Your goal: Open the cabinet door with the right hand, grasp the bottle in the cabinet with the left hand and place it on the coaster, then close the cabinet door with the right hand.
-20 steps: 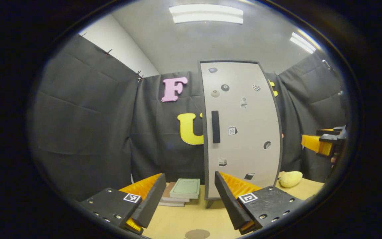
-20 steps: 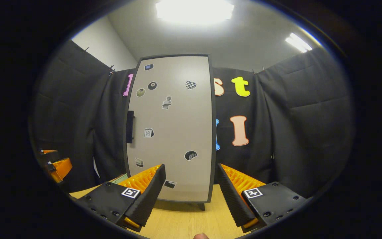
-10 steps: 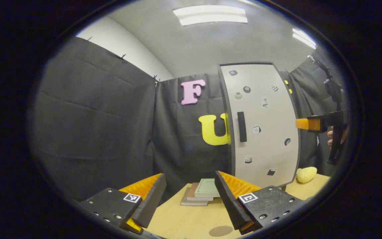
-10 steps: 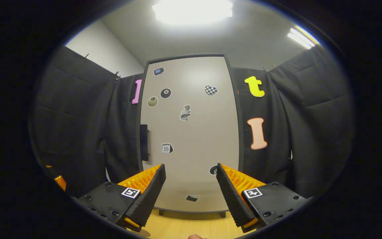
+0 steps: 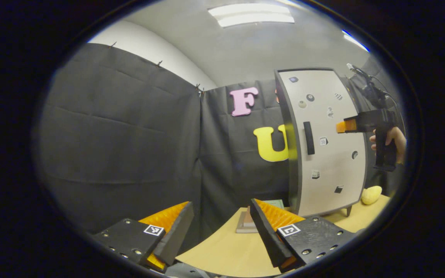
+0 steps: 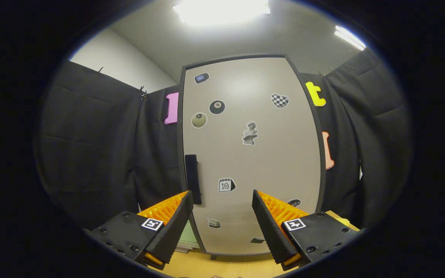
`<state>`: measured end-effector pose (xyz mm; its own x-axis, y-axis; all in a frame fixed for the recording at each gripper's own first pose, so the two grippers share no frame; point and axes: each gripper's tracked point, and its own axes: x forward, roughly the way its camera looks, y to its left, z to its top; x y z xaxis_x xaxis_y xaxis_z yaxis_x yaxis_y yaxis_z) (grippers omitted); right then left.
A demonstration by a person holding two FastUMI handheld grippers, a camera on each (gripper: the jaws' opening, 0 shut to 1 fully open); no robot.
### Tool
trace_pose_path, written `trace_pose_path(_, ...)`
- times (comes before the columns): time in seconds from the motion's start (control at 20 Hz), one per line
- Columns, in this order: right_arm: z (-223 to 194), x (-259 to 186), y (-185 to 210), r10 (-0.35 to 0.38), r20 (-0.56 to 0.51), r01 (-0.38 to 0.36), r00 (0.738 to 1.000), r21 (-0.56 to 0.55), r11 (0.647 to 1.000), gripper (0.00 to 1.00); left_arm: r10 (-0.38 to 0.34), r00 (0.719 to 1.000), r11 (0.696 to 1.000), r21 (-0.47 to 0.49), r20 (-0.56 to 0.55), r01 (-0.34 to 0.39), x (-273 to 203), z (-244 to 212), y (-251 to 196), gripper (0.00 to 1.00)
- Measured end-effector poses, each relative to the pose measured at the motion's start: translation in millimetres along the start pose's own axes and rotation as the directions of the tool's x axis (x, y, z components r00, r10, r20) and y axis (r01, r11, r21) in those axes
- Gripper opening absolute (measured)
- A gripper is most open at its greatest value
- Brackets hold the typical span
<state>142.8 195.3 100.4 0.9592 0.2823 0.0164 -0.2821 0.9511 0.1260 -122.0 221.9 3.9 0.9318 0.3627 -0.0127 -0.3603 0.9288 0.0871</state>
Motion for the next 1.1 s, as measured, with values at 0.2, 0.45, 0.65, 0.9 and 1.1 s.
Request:
trace_pose_path(0.2, 4, 30, 25, 0.013, -0.015, -0.013, 1.0, 0.008, 1.0, 0.98, 0.028, 0.999, 1.0, -0.005, -0.019, -0.028, -3, -11, 27, 0.88)
trace_pose_path(0.45, 0, 71, 51, 0.021, -0.045, -0.021, 0.999, 0.016, 1.0, 0.98, 0.059, 0.998, 0.998, -0.002, -0.038, -0.059, -6, -19, 53, 0.88)
trace_pose_path(0.65, -7, 99, 66, 0.011, -0.072, -0.01, 0.997, 0.02, 1.0, 0.94, 0.092, 0.994, 0.996, 0.013, -0.051, -0.092, -9, -31, 80, 0.88)
trace_pose_path(0.9, -26, 128, 66, -0.055, -0.141, 0.051, 0.988, -0.033, 0.998, 0.7, 0.124, 0.99, 0.992, 0.009, -0.072, -0.124, -10, -42, 105, 0.89)
trace_pose_path(1.1, -32, 144, 64, -0.086, -0.178, 0.079, 0.98, -0.042, 0.996, 0.65, 0.145, 0.986, 0.989, 0.019, -0.083, -0.144, -8, -51, 119, 0.89)
